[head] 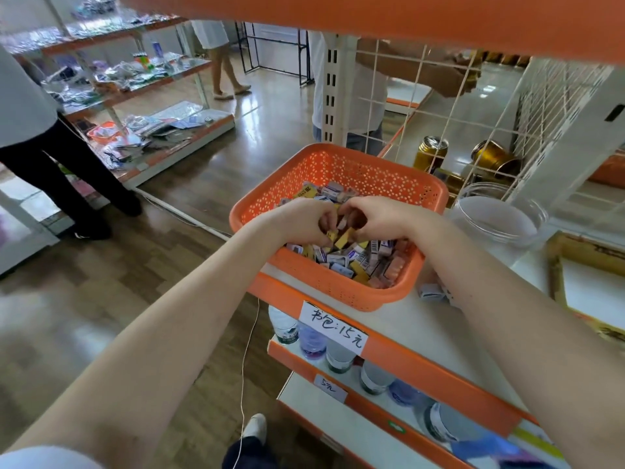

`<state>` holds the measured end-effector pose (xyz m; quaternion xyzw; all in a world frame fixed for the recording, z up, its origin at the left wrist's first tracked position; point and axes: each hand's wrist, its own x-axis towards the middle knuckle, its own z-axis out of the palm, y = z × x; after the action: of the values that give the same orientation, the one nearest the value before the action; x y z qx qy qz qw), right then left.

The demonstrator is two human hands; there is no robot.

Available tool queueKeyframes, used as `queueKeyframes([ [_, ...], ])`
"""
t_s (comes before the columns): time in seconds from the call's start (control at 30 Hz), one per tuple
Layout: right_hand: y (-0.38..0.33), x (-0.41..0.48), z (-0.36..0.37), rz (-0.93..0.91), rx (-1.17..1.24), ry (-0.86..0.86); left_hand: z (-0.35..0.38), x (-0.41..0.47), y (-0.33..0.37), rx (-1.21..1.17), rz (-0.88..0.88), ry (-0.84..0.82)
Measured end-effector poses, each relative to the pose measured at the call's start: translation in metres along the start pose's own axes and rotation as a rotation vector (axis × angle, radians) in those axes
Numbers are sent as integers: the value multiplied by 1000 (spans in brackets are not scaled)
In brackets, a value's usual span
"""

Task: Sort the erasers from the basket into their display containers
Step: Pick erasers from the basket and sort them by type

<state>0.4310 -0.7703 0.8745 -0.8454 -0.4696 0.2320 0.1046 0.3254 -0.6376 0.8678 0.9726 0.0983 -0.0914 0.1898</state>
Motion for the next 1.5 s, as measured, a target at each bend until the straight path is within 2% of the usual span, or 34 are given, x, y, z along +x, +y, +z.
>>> queueKeyframes([
  [0.13, 0, -2, 1, -48, 50, 33, 1, -1, 0, -27, 9, 6],
  [0.4, 3, 0, 1, -67, -38, 68, -2, -2, -5, -103, -54, 91],
  [0.6, 4, -1, -1, -60, 82, 236, -3, 0, -8, -222, -71, 226],
  [0.8, 1, -8, -4, -34, 177, 271, -6, -1, -8, -260, -74, 278],
  [0.97, 5, -32, -20, -37, 182, 450, -18, -10, 0, -377, -69, 362],
  [1.1, 19, -72, -33, -50, 271, 514, -24, -14, 36, -416, 16, 400],
  [1.3, 65, -136, -32, 62, 322, 615, -12, -8, 125, -439, 216, 425],
  [1.5, 128, -216, -12, 253, 238, 601, 43, 6, 202, -421, 364, 289],
])
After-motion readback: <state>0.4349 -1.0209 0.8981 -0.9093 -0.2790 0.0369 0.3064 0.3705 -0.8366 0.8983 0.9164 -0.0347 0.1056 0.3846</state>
